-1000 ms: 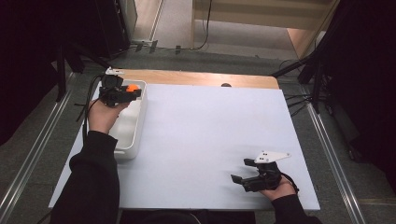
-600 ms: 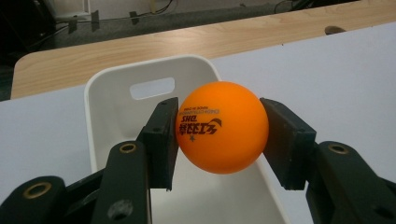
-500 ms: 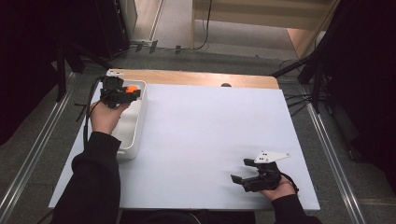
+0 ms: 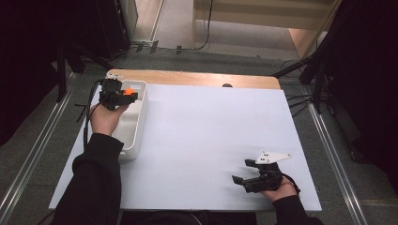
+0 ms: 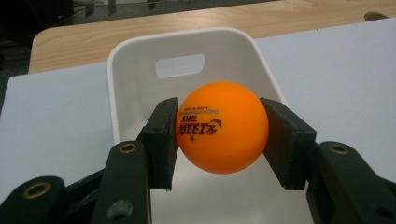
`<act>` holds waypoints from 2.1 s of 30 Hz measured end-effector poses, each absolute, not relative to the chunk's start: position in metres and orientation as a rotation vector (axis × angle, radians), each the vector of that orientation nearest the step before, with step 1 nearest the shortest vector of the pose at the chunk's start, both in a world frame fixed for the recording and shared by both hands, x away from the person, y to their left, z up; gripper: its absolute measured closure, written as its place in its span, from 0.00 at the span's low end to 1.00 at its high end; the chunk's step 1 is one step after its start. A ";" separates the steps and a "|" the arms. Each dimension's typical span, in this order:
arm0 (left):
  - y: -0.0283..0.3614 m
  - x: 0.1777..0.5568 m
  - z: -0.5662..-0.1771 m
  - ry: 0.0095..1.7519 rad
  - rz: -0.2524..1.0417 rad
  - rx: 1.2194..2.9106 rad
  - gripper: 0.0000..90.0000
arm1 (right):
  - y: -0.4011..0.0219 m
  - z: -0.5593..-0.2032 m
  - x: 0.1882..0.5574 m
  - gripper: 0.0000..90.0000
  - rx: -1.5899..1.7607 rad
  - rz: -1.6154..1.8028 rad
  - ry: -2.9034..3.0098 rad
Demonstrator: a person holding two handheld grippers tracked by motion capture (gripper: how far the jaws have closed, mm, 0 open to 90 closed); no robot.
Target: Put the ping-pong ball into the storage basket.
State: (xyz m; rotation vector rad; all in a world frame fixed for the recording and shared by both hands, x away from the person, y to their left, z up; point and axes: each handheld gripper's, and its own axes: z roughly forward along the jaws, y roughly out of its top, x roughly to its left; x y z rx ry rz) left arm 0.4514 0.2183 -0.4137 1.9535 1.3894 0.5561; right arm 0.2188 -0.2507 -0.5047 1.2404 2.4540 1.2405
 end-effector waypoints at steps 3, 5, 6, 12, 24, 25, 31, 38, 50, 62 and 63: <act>0.219 0.453 -0.417 1.402 0.537 1.956 0.56 | -0.251 -0.505 0.219 0.13 1.242 1.242 2.454; 0.217 0.453 -0.417 1.400 0.542 1.962 0.56 | -0.251 -0.505 0.219 0.13 1.242 1.240 2.455; 0.217 0.453 -0.417 1.398 0.546 1.965 0.55 | -0.251 -0.505 0.219 0.13 1.241 1.241 2.454; 0.217 0.452 -0.417 1.394 0.539 1.960 0.54 | -0.251 -0.505 0.219 0.13 1.242 1.241 2.454; 0.217 0.446 -0.396 1.338 0.518 1.893 0.29 | -0.251 -0.505 0.219 0.13 1.241 1.242 2.455; 0.217 0.446 -0.395 1.333 0.516 1.890 0.29 | -0.251 -0.505 0.219 0.13 1.240 1.242 2.454; 0.216 0.444 -0.390 1.312 0.501 1.926 0.26 | -0.250 -0.504 0.219 0.13 1.245 1.246 2.455; 0.215 0.441 -0.385 1.296 0.469 1.918 0.26 | -0.251 -0.505 0.221 0.13 1.246 1.250 2.462; 0.210 0.437 -0.382 1.244 0.456 1.945 0.26 | -0.247 -0.504 0.222 0.13 1.228 1.258 2.471; 0.189 0.425 -0.381 1.101 0.409 2.003 0.26 | -0.241 -0.502 0.224 0.13 1.197 1.263 2.490; 0.187 0.424 -0.381 1.089 0.401 2.003 0.26 | -0.241 -0.502 0.224 0.13 1.188 1.261 2.489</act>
